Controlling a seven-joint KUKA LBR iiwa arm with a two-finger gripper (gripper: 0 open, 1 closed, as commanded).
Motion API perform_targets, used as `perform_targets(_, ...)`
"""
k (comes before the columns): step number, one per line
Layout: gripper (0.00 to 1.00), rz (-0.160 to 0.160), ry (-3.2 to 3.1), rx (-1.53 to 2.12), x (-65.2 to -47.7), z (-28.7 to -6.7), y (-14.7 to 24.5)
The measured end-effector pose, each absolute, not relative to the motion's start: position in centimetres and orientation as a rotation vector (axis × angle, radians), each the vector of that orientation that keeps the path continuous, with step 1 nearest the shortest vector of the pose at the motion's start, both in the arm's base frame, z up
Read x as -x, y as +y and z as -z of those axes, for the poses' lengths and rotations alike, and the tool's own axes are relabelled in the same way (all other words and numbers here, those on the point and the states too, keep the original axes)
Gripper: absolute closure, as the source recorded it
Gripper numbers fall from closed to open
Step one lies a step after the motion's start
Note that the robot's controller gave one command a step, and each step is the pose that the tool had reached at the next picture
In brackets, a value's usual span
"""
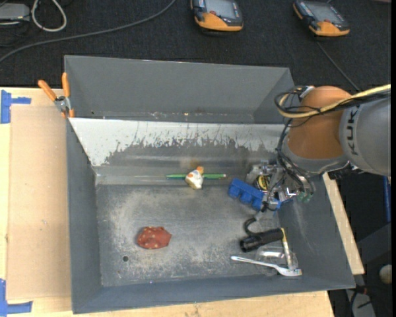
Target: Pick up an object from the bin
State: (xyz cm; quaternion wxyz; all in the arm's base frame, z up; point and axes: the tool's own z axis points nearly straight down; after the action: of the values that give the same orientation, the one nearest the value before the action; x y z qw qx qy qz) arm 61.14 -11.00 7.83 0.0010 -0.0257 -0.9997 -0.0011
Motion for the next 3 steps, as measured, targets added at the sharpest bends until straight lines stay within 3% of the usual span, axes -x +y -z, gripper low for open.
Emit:
perform_targets(1, 0.00, 0.026, -3.051, 0.733, -61.5, -7.3, -9.7)
perform_targets(2, 1.00, 0.011, -3.134, 0.153, -61.2, -7.5, -10.7)
perform_targets(3, 1.00, 0.011, -3.134, 0.153, -61.2, -7.5, -10.7)
